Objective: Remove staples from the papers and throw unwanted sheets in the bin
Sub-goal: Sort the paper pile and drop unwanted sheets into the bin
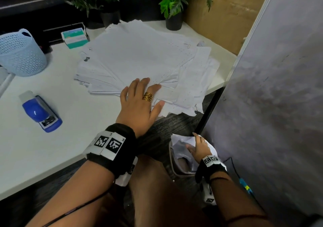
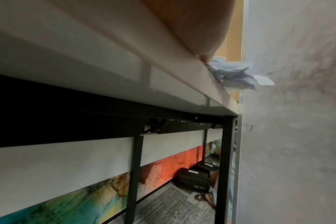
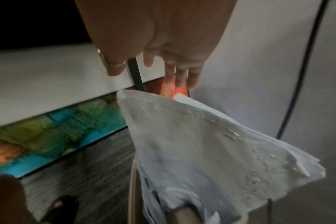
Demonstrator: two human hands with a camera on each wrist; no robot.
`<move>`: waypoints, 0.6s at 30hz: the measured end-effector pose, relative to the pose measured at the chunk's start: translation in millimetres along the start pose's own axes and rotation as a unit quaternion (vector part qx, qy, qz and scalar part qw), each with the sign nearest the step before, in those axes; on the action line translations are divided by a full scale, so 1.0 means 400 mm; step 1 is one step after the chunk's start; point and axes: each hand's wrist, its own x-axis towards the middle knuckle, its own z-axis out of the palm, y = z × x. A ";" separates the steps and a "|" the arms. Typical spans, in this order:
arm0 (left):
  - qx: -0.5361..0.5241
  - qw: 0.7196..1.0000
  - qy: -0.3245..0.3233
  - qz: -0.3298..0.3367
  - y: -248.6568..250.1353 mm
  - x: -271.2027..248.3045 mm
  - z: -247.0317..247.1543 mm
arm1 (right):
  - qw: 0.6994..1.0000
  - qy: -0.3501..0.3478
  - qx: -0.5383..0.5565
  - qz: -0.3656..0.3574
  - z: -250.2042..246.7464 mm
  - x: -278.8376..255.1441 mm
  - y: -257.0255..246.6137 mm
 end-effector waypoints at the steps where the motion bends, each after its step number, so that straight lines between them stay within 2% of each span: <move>1: 0.000 1.000 0.001 -0.004 0.000 0.000 -0.002 | 0.999 0.038 0.016 -0.019 -0.017 -0.014 -0.017; 3: 0.002 1.000 0.009 -0.011 0.002 -0.003 -0.005 | 0.990 0.111 0.052 -0.077 -0.053 -0.048 -0.050; 5: 0.009 0.999 0.038 -0.017 0.007 -0.010 -0.013 | 0.967 0.194 0.075 -0.150 -0.089 -0.088 -0.085; 8: -0.018 0.995 0.091 -0.028 0.010 -0.021 -0.023 | 0.900 0.349 0.136 -0.221 -0.162 -0.146 -0.145; 10: -0.059 0.993 0.100 -0.034 0.011 -0.024 -0.031 | 0.852 0.424 0.179 -0.249 -0.228 -0.194 -0.192; 12: -0.065 0.995 0.063 -0.049 0.014 -0.022 -0.034 | 0.825 0.453 0.195 -0.274 -0.286 -0.234 -0.233; 14: -0.019 0.999 0.041 -0.031 0.013 -0.021 -0.036 | 0.826 0.437 0.211 -0.286 -0.332 -0.258 -0.274; 18: 0.017 0.990 0.140 0.029 0.002 -0.038 -0.034 | 0.850 0.395 0.185 -0.295 -0.382 -0.275 -0.359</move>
